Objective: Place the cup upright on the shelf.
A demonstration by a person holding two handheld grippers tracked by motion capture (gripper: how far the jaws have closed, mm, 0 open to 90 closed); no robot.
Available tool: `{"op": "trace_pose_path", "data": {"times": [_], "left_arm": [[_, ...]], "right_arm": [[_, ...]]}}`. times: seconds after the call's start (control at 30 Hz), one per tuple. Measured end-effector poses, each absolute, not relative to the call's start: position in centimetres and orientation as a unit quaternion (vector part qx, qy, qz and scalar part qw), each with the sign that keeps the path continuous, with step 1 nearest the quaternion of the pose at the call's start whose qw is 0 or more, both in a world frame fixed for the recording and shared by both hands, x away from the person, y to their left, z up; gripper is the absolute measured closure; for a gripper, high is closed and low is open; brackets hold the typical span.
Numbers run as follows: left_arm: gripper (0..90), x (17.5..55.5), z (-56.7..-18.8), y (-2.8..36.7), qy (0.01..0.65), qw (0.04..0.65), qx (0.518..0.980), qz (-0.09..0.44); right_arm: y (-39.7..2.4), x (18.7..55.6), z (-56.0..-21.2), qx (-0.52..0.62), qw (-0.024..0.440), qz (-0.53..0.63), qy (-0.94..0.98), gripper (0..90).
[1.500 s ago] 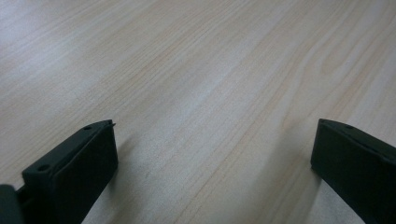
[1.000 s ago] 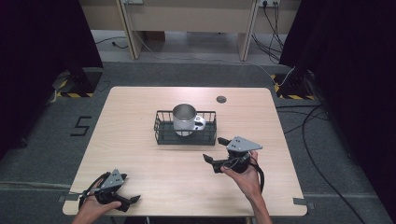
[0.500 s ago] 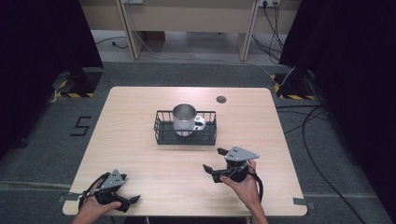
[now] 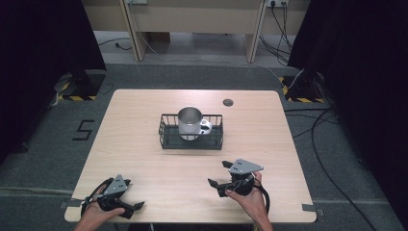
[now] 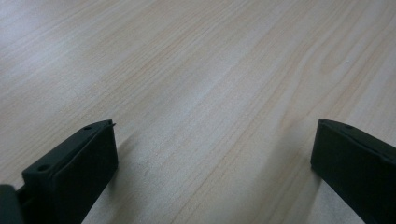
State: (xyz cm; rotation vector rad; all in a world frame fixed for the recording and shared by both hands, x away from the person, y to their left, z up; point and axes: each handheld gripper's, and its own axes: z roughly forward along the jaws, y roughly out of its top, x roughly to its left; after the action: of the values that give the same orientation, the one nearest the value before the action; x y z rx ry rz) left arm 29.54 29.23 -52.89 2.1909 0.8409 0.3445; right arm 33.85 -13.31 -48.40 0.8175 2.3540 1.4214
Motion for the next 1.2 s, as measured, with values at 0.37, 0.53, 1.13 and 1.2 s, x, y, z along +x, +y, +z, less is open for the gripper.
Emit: {"op": "trace_pose_path", "data": {"times": [0.37,0.53,1.13,1.2], "left_arm": [[0.0,29.5,-52.9,29.2,0.329,0.376,0.856,0.135],[0.0,29.5,-52.9,29.2,0.328,0.375,0.856,0.135],[0.0,29.5,-52.9,29.2,0.328,0.376,0.857,0.134],[0.0,29.5,-52.9,29.2,0.327,0.375,0.857,0.134]], "right_arm": [[-13.7,32.9,-49.6,0.29,0.125,0.48,0.818,15.4],[-14.0,32.4,-50.0,0.294,0.12,0.475,0.821,15.4],[-14.6,31.1,-51.7,0.311,0.109,0.44,0.835,15.2],[-14.7,31.1,-51.9,0.313,0.107,0.433,0.838,15.3]]}}
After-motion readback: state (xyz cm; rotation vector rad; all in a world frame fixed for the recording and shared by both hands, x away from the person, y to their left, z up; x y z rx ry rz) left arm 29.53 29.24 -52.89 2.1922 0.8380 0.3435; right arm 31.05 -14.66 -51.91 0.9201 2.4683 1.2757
